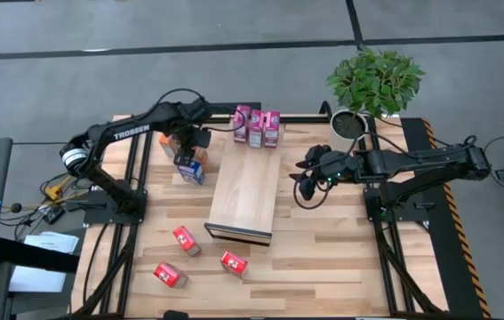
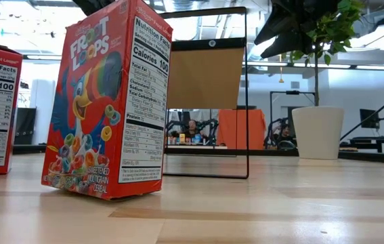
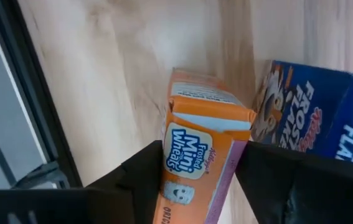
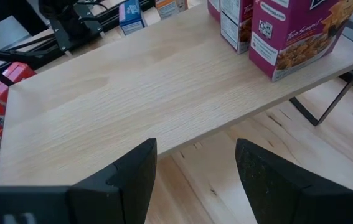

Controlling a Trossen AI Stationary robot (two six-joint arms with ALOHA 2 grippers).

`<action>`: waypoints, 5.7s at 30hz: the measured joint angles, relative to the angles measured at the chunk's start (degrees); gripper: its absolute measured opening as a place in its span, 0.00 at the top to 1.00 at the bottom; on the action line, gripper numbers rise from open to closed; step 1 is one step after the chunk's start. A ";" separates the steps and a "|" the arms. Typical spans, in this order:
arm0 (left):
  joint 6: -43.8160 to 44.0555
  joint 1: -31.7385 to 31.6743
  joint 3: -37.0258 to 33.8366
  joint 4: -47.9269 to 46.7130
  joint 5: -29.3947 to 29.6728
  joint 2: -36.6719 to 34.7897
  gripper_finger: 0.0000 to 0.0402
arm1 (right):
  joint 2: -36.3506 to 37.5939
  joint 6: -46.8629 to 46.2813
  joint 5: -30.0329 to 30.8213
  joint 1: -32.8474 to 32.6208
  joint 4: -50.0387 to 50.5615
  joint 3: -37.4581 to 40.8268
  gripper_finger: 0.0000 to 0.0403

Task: Stack cereal on shelf
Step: Put the right orange cereal box on the shelf

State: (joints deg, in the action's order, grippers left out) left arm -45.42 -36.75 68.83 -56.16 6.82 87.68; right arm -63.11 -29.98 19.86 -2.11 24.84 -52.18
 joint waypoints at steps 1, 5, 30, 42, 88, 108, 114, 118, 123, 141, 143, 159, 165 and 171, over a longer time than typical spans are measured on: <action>0.72 0.00 0.43 -0.48 -0.08 0.00 0.56 | 0.00 -0.02 0.00 0.00 0.00 0.00 0.39; 3.63 0.02 2.96 -3.11 -0.10 0.00 0.56 | 0.00 -0.02 0.00 0.00 0.00 0.00 0.39; 27.83 12.21 37.69 -28.50 -5.06 -1.72 0.56 | 0.00 0.02 0.00 0.00 0.00 0.00 0.39; 35.43 23.34 42.49 -17.47 -4.82 0.53 0.56 | 0.00 0.00 -0.01 0.00 0.00 0.00 0.39; 45.73 38.64 50.01 -24.73 7.16 2.73 0.85 | 0.02 -0.02 0.06 -0.02 -0.04 0.00 0.39; 49.82 34.70 4.22 16.72 13.15 -11.56 1.00 | 0.02 1.49 0.11 -0.02 0.00 0.00 0.39; 48.01 30.57 3.26 21.68 13.80 -11.30 1.00 | 0.02 1.49 0.04 -0.02 0.00 0.00 0.39; 46.72 28.05 3.24 23.63 13.36 -10.13 1.00 | 0.02 1.46 0.02 -0.02 0.00 0.00 0.39; 46.94 26.27 3.24 24.38 9.48 -6.68 1.00 | 0.02 1.46 0.01 -0.02 0.19 0.00 0.39; 48.03 26.25 3.25 22.13 2.75 -6.77 1.00 | 0.02 1.46 -0.04 -0.02 0.37 -0.02 0.39; 47.55 26.19 3.16 22.33 3.53 -6.08 1.00 | 0.02 1.46 -0.04 0.00 0.37 -0.02 0.39; 47.65 25.70 3.24 32.94 3.68 0.11 1.00 | 0.00 1.38 -0.17 -0.06 0.30 -0.02 0.39; 48.87 25.83 3.26 31.81 2.77 1.67 1.00 | 0.02 1.02 -0.31 -0.66 0.49 0.00 0.39; 48.54 25.77 3.28 34.49 3.29 1.64 1.00 | 0.02 0.90 -0.28 -1.29 0.94 -0.02 0.39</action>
State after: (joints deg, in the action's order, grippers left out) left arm 3.12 -10.98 72.12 -21.67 10.11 89.32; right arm -63.09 -29.08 19.57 -3.40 25.78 -52.21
